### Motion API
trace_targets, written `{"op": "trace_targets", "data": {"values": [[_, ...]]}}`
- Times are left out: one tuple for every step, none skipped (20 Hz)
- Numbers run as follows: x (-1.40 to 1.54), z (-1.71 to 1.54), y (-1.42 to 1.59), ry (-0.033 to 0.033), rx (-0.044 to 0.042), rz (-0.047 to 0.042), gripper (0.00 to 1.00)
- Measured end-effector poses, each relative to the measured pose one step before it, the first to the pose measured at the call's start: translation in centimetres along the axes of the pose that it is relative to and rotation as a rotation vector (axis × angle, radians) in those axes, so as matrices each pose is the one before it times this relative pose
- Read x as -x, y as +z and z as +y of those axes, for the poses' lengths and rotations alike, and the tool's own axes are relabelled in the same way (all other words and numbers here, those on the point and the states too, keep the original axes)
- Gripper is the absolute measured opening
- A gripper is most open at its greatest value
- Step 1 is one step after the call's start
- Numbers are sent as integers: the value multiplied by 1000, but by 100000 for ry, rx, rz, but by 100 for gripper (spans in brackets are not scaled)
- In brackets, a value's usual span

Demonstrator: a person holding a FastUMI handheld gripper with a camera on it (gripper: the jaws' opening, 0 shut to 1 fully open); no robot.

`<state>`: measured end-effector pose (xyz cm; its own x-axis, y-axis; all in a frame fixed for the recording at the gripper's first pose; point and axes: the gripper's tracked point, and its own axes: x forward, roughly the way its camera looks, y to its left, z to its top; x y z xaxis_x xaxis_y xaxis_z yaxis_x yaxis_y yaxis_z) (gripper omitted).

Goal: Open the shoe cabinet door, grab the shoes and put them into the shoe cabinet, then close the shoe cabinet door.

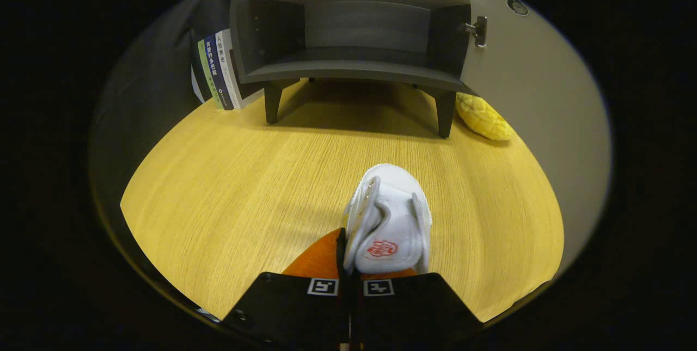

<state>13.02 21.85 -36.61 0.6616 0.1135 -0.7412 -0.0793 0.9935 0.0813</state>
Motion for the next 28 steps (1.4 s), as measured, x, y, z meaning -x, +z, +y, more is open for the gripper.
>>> {"op": "trace_targets", "data": {"values": [[586,202,755,422,1332,-2171,2],[692,106,929,352,1317,-2099,3],[576,113,861,151,846,-2121,2],[714,82,1098,329,435,-1873,2],[818,168,1214,585,-379,-1926,2],[893,133,1357,791,-827,-2169,2],[955,154,1359,643,-707,-2146,2],[984,32,1437,374,-477,-1941,2],[865,57,1348,166,135,-2216,3],[929,1,1416,169,243,-2017,3],[980,197,1373,222,437,-2078,3],[795,161,1496,604,635,-2308,2],[504,169,1324,547,551,-1884,2],[464,92,1544,480,183,-1937,2],[374,13,1825,-37,142,-3100,2],[155,-231,1964,-621,530,-4023,2],[-9,-276,1756,-1016,1474,-3279,2],[-71,-404,1470,-832,1537,-2146,2],[-171,-281,1900,-656,1644,-2790,2],[-281,-222,1558,-480,672,-2289,2],[-414,-298,1611,-750,-171,-2252,2],[-490,-386,1408,-804,-907,-2029,2],[-511,-211,1391,-825,-1453,-2739,2],[-503,-323,1034,-681,-752,-1855,2],[-476,-359,726,-1042,-400,-1507,2],[-535,-204,799,-752,43,-1157,2],[-709,46,698,-373,97,-782,2],[-592,-154,646,-275,-163,-515,2]]}}
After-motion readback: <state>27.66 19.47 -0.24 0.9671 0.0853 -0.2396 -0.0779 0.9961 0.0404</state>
